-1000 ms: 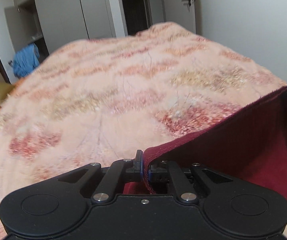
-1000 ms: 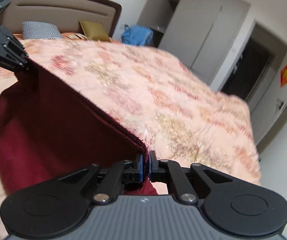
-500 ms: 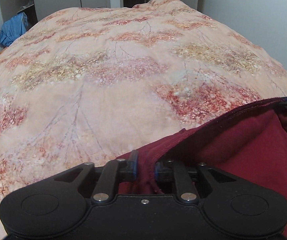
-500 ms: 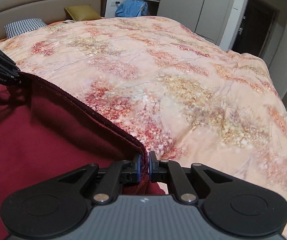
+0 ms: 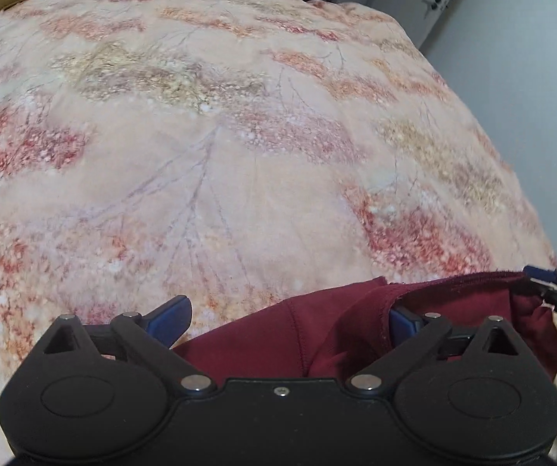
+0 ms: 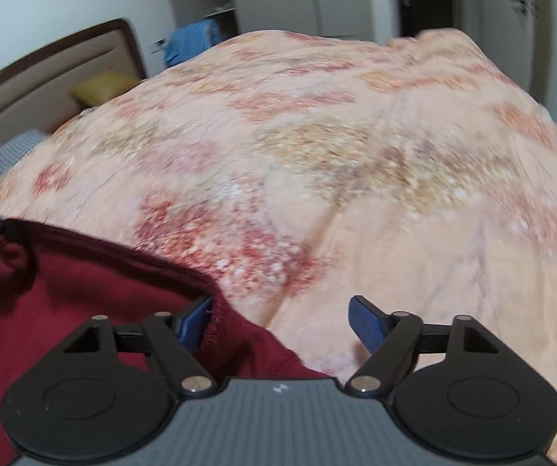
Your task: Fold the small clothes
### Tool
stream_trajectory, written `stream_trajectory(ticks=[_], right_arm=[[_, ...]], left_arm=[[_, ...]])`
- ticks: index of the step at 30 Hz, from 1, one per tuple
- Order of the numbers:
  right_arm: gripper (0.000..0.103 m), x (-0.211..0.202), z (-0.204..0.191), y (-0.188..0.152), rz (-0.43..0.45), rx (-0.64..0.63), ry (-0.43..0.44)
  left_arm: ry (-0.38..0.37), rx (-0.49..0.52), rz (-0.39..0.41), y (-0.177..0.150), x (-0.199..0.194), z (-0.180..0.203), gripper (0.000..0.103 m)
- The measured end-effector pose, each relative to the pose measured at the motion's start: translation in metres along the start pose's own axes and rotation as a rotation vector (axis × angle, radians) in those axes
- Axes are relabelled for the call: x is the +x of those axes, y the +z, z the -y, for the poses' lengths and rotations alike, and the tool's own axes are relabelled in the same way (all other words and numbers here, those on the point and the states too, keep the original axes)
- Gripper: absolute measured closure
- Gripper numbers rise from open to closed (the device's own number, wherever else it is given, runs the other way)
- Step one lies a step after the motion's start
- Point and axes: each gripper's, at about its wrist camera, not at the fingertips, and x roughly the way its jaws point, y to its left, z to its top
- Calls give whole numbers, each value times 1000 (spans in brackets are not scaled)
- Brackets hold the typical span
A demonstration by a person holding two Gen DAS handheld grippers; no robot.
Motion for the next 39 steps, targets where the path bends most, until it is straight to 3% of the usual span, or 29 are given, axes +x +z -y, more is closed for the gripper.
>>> stream_trajectory(ticks=[3, 7, 11, 13, 16, 18, 22, 25, 27, 30, 34, 37, 39], right_arm=[[11, -8, 3, -1, 35, 10, -17], [11, -4, -2, 0, 30, -33, -73], [10, 4, -4, 2, 17, -44, -105], [6, 8, -3, 3, 16, -44, -123], [4, 5, -3, 6, 26, -35, -111], [0, -2, 1, 10, 31, 4, -57], [0, -14, 19, 14, -13, 120, 70], [0, -33, 22, 5, 18, 108, 51], [0, -46, 15, -9, 28, 53, 41], [0, -56, -6, -38, 19, -78, -24], [0, -50, -43, -77, 34, -279, -124], [0, -45, -56, -85, 90, -323, -219], [0, -43, -55, -83, 139, -307, -312]], left_arm=[[-8, 53, 27, 3, -10, 7, 3], [-46, 40, 42, 16, -20, 9, 4], [46, 10, 226, 29, -48, 8, 4], [106, -18, 255, 35, -55, 6, 4], [154, -7, 263, 32, -57, 12, 4], [162, 29, 270, 23, -54, 19, 2], [104, 132, 253, -5, -39, 39, 1], [52, 240, 220, -31, -22, 55, 1], [58, 294, 161, -45, -5, 62, 1], [122, 338, 71, -60, 21, 65, 1], [229, 304, 75, -62, 33, 56, 1], [351, 209, 97, -51, 33, 40, 1], [384, 119, 118, -43, 27, 25, 1]])
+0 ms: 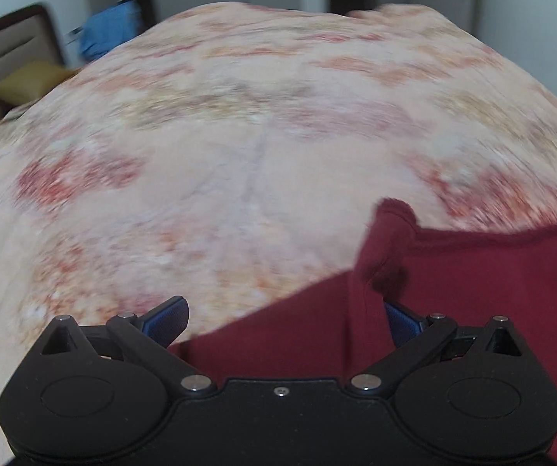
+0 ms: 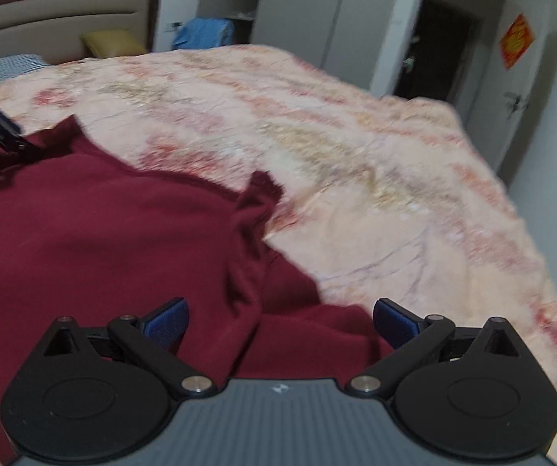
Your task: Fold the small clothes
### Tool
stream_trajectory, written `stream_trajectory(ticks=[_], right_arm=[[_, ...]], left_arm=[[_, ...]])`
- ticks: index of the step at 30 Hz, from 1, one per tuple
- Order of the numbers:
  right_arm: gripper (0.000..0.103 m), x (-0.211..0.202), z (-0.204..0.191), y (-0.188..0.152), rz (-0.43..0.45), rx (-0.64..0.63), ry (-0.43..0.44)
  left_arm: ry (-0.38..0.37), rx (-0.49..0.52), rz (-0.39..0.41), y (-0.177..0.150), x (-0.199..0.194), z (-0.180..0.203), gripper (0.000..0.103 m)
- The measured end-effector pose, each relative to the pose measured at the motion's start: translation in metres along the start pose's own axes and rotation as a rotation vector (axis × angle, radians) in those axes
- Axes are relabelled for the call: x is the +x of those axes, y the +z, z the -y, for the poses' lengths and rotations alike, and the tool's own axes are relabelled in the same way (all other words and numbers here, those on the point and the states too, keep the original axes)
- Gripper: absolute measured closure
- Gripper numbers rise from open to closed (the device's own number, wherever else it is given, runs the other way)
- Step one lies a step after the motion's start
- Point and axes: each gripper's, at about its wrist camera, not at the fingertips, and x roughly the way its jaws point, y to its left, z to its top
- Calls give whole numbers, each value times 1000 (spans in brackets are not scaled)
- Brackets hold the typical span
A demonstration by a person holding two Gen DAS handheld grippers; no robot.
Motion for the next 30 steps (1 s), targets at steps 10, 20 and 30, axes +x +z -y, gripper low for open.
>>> stream_trajectory(ticks=[10, 20, 30], right_arm=[[0, -22, 78, -31, 0, 421, -97], [0, -48, 72, -90, -58, 473, -146], [0, -80, 44, -100, 43, 390, 213]], left_arm=[[-205, -241, 4, 1, -26, -45, 1], [-166, -383, 225, 6, -128, -71, 1], [19, -298, 323, -29, -271, -90, 1]])
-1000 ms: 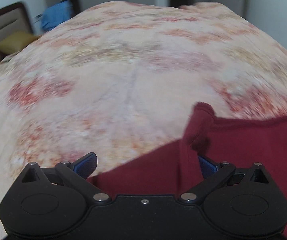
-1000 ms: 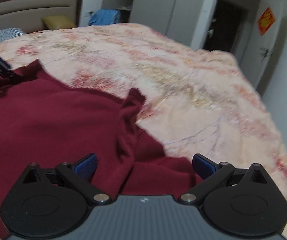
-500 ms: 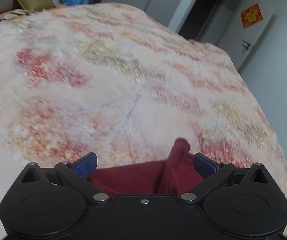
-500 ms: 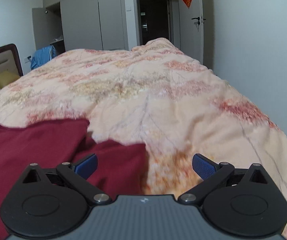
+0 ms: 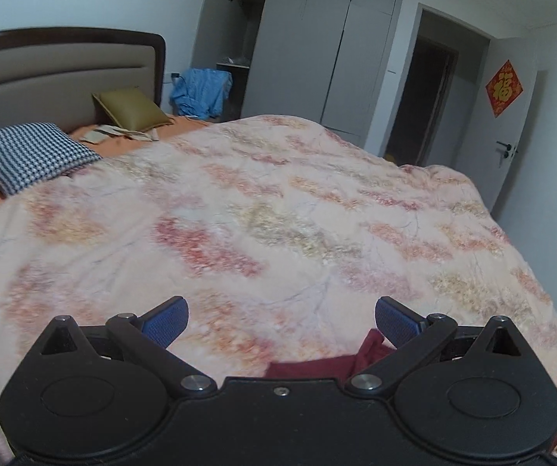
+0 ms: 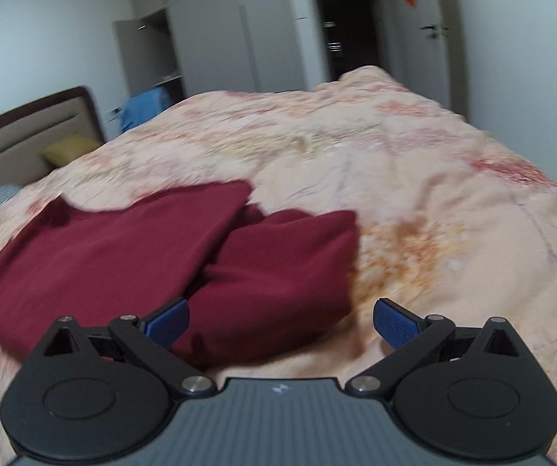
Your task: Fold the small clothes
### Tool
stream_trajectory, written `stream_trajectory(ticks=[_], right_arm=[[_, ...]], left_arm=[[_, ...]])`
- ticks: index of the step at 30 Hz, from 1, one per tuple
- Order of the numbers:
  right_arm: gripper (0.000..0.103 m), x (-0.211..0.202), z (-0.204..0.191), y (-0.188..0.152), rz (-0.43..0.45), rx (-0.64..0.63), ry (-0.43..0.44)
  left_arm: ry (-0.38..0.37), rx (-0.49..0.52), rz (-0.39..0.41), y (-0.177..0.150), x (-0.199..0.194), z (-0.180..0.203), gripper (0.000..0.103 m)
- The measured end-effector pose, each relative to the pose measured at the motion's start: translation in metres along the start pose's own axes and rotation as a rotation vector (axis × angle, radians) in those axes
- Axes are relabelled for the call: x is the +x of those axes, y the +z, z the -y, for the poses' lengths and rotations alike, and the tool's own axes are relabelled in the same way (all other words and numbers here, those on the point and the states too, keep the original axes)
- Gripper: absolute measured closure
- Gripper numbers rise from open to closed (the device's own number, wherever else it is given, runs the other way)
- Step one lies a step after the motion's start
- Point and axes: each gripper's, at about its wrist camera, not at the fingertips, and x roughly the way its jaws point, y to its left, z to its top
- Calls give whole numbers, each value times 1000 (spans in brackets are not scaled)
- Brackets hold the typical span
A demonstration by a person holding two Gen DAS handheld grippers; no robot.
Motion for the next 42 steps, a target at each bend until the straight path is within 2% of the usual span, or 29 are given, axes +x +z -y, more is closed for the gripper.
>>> stream_trajectory(ticks=[2, 7, 10, 11, 12, 15, 16, 18, 20, 22, 23, 26, 29, 30, 31, 32, 34, 36, 39, 42], right_arm=[[0, 3, -1, -4, -10, -26, 39], [0, 10, 17, 6, -8, -9, 33], [2, 17, 33, 11, -34, 30, 120], [6, 18, 37, 12, -37, 43, 148], [15, 19, 39, 13, -42, 53, 167], [22, 18, 39, 18, -62, 61, 196], [29, 15, 38, 21, -68, 68, 211], [40, 8, 43, 29, -99, 156, 273], [37, -1, 50, 35, -132, 279, 347], [19, -16, 51, 41, -107, 320, 402], [16, -22, 49, 43, -95, 309, 401], [16, -26, 43, 44, -102, 252, 319], [22, -15, 39, 35, -136, 219, 204], [30, -9, 38, 29, -147, 223, 169], [43, -4, 37, 24, -154, 233, 138], [48, -1, 38, 19, -155, 251, 102], [66, -4, 41, 9, -127, 320, 50], [72, -11, 41, 3, -89, 371, 31], [81, -15, 30, -3, -76, 319, -29], [82, -14, 24, -5, -90, 309, -74]], left_arm=[[36, 20, 3, -15, -21, -3, 1], [95, -10, 15, -81, -54, -9, 1], [96, -67, -18, -127, -51, -6, 1], [87, -91, -28, -141, -48, -4, 1], [75, -115, -40, -153, -47, -1, 1], [45, -153, -60, -175, -42, 11, 1], [35, -162, -60, -179, -43, 13, 1], [15, -176, -58, -184, -46, 18, 1], [11, -168, -61, -185, -47, 20, 1], [15, -145, -57, -185, -48, 23, 1], [15, -130, -55, -185, -47, 24, 1], [39, -117, -52, -185, -44, 25, 1], [50, -124, -51, -187, -43, 23, 1], [53, -123, -53, -187, -44, 22, 1], [56, -121, -56, -187, -45, 20, 1], [62, -116, -57, -187, -47, 18, 1], [82, -102, -54, -186, -52, 13, 1], [112, -84, -67, -186, -51, 9, 1], [153, -59, -108, -189, -37, 8, 1], [133, -79, -128, -195, -23, 10, 1]])
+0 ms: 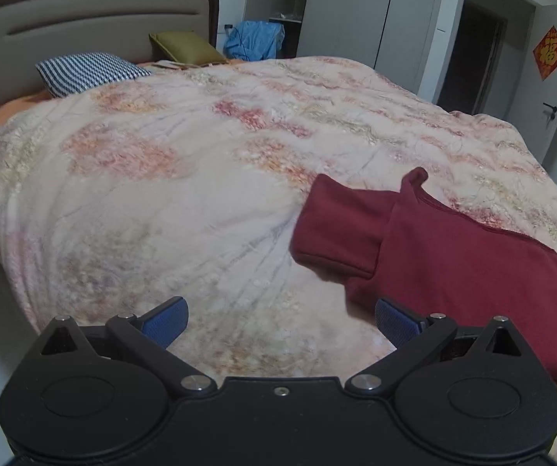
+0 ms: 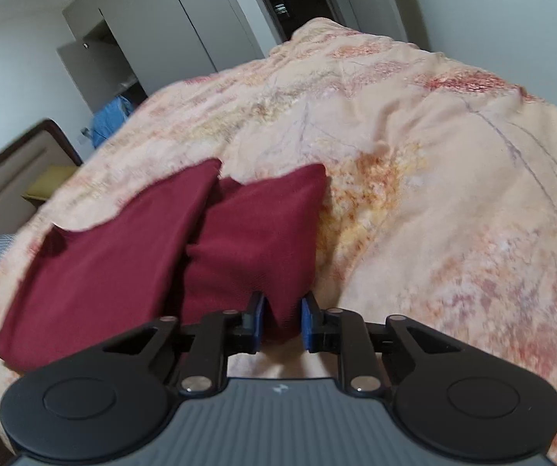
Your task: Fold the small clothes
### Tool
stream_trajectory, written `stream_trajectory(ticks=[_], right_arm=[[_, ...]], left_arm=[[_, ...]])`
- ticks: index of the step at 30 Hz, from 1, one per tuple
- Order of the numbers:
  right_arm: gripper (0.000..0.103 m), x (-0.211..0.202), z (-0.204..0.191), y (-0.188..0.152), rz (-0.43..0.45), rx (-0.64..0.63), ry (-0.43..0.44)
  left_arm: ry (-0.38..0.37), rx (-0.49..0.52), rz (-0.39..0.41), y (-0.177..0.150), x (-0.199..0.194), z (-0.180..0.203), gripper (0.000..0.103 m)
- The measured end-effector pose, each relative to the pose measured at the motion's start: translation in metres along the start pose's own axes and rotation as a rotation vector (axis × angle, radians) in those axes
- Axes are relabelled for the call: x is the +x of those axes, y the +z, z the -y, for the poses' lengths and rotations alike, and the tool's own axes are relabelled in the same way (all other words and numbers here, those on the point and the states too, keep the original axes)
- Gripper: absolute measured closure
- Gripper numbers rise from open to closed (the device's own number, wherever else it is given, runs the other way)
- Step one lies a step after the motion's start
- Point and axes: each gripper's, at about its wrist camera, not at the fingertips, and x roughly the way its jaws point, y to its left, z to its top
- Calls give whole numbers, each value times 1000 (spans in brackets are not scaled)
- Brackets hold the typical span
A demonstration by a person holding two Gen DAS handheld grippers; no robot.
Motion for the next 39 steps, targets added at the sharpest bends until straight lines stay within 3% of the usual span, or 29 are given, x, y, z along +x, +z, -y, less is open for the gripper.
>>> stream_trajectory(ticks=[2, 5, 7, 11, 13, 16, 26, 34, 39], right_arm=[[80, -2, -6, 3, 5, -8, -18], [62, -12, -15, 5, 27, -43, -53], [36, -21, -22, 4, 63, -81, -84], [24, -34, -40, -4, 113, -145, -99], [10, -40, -50, -9, 143, -165, -96], [1, -44, -71, -17, 187, -217, -77], [0, -11, -170, -42, 261, -414, 7], [0, 25, -229, -65, 257, -491, 118], [0, 47, -242, -89, 271, -612, 27]], left_arm=[[-48, -23, -20, -1, 9, 3, 1], [-86, -34, -42, -2, 22, 12, 1], [-86, -22, -39, -1, 27, 18, 1], [-84, 20, -22, 0, 35, 31, 1], [-94, 28, -28, 0, 39, 33, 1], [-112, 21, -43, 1, 47, 35, 1], [-123, -3, -79, 1, 64, 30, 1], [-129, -67, -71, -5, 69, 16, 1], [-200, -107, -45, -12, 73, 11, 1]])
